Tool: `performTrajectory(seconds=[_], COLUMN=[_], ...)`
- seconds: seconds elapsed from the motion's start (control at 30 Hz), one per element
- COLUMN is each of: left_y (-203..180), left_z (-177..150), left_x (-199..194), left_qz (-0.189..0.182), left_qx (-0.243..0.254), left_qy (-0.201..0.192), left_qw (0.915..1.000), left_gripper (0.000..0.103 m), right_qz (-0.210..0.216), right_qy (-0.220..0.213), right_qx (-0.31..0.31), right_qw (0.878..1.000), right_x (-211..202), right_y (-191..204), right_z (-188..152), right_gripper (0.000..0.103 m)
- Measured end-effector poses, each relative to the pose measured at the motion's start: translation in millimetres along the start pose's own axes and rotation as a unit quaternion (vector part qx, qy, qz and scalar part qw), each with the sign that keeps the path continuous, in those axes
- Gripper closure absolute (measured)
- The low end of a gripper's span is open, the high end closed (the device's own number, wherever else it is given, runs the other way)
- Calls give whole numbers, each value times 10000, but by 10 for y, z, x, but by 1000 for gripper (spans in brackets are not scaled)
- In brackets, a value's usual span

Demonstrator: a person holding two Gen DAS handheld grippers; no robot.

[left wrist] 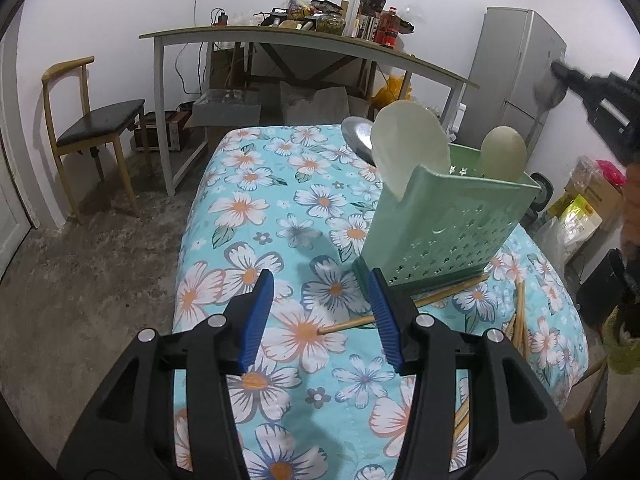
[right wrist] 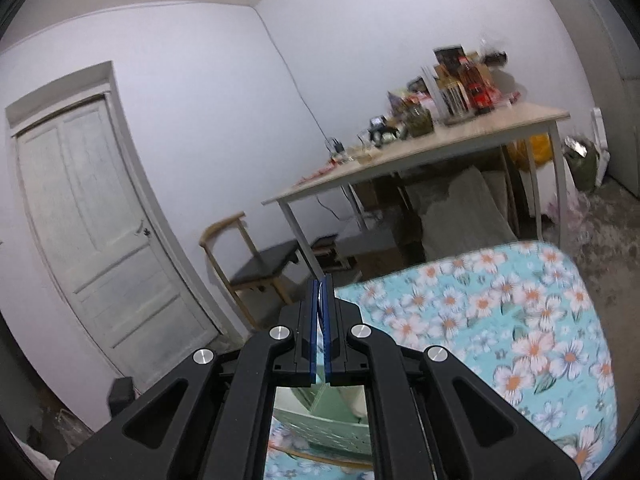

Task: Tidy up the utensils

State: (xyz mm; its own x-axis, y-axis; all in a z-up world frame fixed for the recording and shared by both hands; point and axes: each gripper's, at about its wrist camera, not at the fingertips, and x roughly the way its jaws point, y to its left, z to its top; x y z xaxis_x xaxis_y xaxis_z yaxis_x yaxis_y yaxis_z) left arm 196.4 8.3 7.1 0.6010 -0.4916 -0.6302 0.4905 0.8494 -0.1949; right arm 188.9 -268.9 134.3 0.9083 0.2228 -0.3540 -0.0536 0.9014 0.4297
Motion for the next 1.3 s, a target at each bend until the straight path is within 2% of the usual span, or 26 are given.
performTrajectory(seconds=[0.17,0.23,0.27,0.33,0.53,0.7,0.83,0.97,1.1,1.23,1.3], left_y=[11,-1,-7,-22,-57,-103,-147,-198,-211,-150,-138], left_z=[-40,-54,-61,-70,-109,-181,-257,-361,-486,-593,-608], left_x=[48,48,46,43,34,45,91,231,388,504,504], left_qz=[-6,0,-2,6,-11,-15,-8,-16,-32,-110,-167], left_qx=[-36,-26,-20,-20,-5,51,139,233,272,118,130], left_qy=[71,78,82,89,139,239,385,705,1014,1224,1194], left_qw=[10000,10000,10000,10000,9999,9997,9992,9972,9945,9923,9926], left_gripper=[53,51,50,49,44,41,36,31,23,19,16], right_qz=[-268,-276,-288,-296,-322,-469,-601,-1019,-1401,-1420,-1419], right_qy=[317,317,290,205,148,348,837,1532,1901,2238,2228], right_qx=[79,133,150,196,320,547,869,1177,1260,1394,1383], right_qw=[9991,9990,9991,9992,9989,9968,9909,9759,9635,9541,9545], right_x=[98,52,19,-68,-367,-610,-645,-617,-634,-570,-549], right_y=[-149,-164,-171,-185,-215,-306,-443,-574,-602,-619,-607], right_z=[-195,-224,-232,-248,-362,-645,-979,-1468,-1858,-2147,-2215], right_gripper=[98,89,78,71,65,60,57,56,37,27,22])
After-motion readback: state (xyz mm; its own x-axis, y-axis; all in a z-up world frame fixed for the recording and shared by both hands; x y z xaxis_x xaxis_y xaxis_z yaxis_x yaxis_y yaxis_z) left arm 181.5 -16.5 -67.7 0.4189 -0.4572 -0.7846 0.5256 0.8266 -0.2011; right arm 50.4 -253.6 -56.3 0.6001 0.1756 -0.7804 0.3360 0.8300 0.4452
